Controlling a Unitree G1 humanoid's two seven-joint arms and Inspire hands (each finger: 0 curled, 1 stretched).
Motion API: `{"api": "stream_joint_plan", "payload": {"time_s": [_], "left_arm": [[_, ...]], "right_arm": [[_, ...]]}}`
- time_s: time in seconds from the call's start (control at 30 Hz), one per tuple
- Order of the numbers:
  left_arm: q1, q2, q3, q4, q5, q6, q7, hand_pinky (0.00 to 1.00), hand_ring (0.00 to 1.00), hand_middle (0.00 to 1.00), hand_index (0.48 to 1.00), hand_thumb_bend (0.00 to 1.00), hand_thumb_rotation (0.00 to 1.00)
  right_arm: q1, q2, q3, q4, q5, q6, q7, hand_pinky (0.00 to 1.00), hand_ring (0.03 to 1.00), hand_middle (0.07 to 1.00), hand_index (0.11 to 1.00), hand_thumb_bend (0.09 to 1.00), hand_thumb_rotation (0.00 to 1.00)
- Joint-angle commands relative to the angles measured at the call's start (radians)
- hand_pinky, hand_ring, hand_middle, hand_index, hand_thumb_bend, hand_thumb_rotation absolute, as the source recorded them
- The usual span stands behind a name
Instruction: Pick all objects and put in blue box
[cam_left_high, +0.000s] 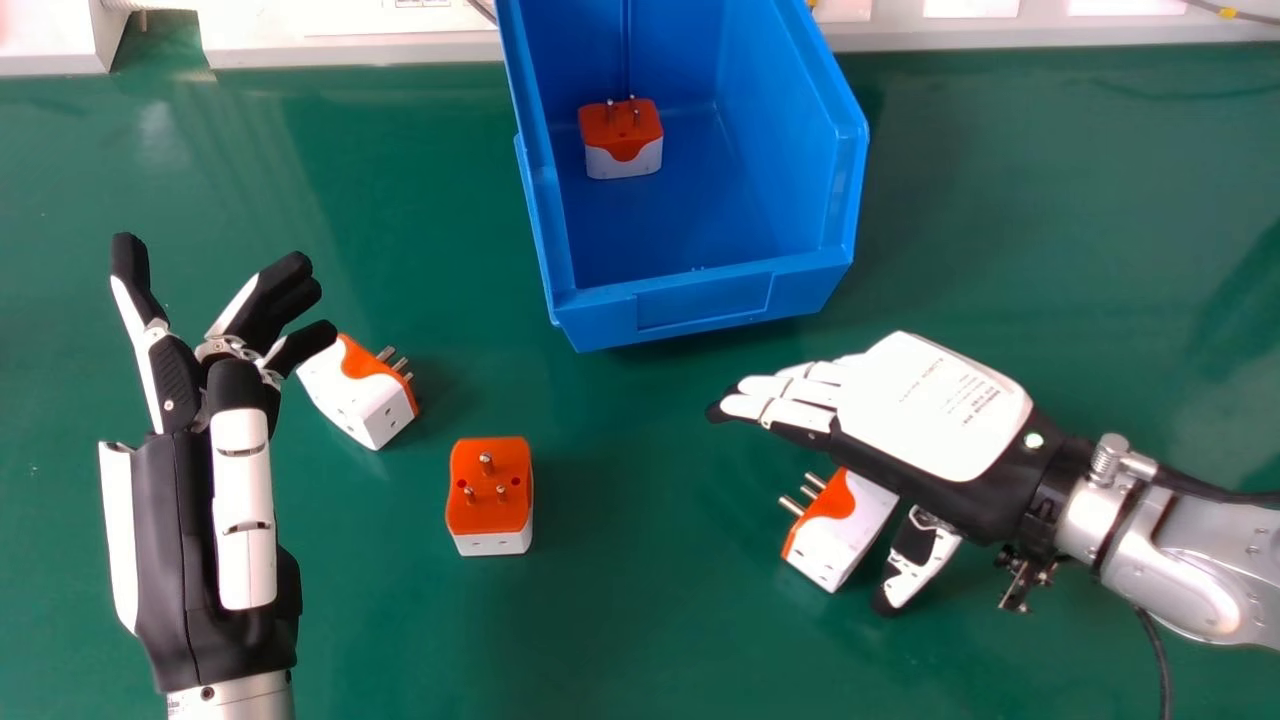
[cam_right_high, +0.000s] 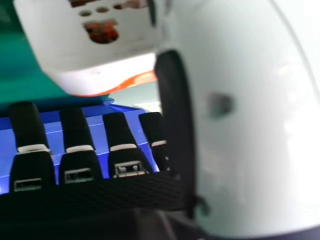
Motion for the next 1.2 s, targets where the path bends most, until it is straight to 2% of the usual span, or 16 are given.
{"api": "stream_joint_plan", "payload": {"time_s": [0.0,0.1,0.17,0.23,0.33,0.53,0.63,0.93,1.07,1.17], "left_arm": [[0.003,0.003,0.002,-0.014,0.002,-0.016,-0.002,0.75,0.81,0.82,0.779,0.44,0.90],[-0.001,0.005,0.000,-0.007,-0.005,-0.023,-0.008,0.75,0.81,0.82,0.778,0.44,0.90],[-0.002,0.005,0.001,-0.005,-0.006,-0.024,-0.009,0.75,0.81,0.82,0.778,0.44,0.90],[-0.003,0.004,0.003,-0.005,0.000,-0.022,-0.005,0.75,0.81,0.82,0.778,0.44,0.90],[-0.005,0.005,0.003,0.001,-0.003,-0.023,-0.007,0.75,0.81,0.82,0.778,0.44,0.90],[0.000,0.003,0.001,-0.011,-0.006,-0.010,-0.008,0.76,0.82,0.82,0.780,0.43,0.90],[-0.002,0.004,0.005,-0.006,-0.002,-0.013,-0.004,0.76,0.82,0.82,0.780,0.44,0.90],[-0.003,0.004,0.007,-0.009,0.008,-0.020,0.003,0.75,0.81,0.82,0.778,0.45,0.90],[-0.005,0.004,0.011,-0.001,0.007,-0.022,0.003,0.75,0.81,0.82,0.778,0.45,0.90],[-0.003,0.003,0.009,-0.004,0.004,-0.021,-0.001,0.75,0.81,0.82,0.778,0.45,0.90]], "right_arm": [[-0.011,0.019,-0.004,-0.004,0.021,-0.012,-0.007,0.32,0.408,0.480,0.492,0.527,0.00],[-0.012,0.020,-0.007,0.001,0.026,-0.019,-0.005,0.32,0.398,0.480,0.492,0.527,0.00],[-0.013,0.021,-0.007,0.003,0.028,-0.021,-0.002,0.32,0.397,0.480,0.491,0.527,0.00],[-0.014,0.022,-0.012,0.009,0.036,-0.031,0.004,0.31,0.395,0.480,0.491,0.527,0.00],[-0.017,0.026,-0.020,0.021,0.050,-0.048,0.022,0.32,0.391,0.479,0.492,0.527,0.00],[-0.016,0.024,-0.024,0.018,0.061,-0.050,0.032,0.32,0.387,0.478,0.494,0.527,0.00],[-0.015,0.024,-0.025,0.011,0.056,-0.041,0.027,0.33,0.387,0.478,0.493,0.527,0.00],[-0.010,0.012,-0.042,-0.012,0.071,-0.043,0.036,0.33,0.392,0.479,0.493,0.527,0.00],[-0.002,0.000,-0.075,-0.040,0.113,-0.067,0.058,0.36,0.403,0.479,0.492,0.527,0.00],[0.010,-0.010,-0.109,-0.066,0.159,-0.084,0.085,0.36,0.404,0.477,0.494,0.527,0.00]]}}
